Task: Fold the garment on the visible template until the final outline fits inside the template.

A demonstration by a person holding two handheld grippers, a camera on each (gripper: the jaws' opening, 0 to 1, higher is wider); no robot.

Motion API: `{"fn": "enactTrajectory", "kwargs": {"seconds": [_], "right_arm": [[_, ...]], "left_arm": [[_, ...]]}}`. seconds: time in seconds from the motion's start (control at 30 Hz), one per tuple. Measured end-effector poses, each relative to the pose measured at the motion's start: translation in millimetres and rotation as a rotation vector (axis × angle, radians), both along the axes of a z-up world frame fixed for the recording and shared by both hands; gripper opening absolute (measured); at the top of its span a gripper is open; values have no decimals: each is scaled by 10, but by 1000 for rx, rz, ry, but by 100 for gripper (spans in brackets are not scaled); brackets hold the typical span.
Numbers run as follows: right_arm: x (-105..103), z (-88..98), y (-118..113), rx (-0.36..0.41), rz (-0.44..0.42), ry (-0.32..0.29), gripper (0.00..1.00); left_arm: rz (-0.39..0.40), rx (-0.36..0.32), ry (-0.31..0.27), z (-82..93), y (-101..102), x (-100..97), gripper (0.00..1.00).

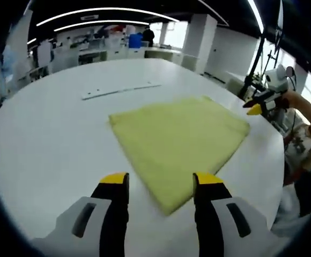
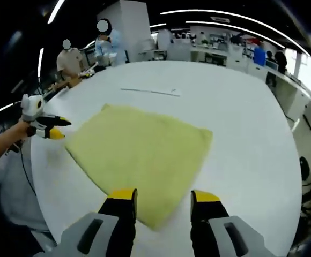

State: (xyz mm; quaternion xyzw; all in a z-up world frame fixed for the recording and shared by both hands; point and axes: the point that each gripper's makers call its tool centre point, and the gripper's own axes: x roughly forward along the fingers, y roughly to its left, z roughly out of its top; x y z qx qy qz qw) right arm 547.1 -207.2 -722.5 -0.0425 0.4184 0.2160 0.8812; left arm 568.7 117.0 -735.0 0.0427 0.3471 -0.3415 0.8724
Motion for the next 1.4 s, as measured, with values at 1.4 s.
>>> {"fn": "enactTrajectory", "kwargs": {"seconds": [1.4], "right_arm": [[-414, -390, -45, 40, -290, -8, 5]], "left_arm": [[75, -42, 48, -292, 29, -276, 12]]}}
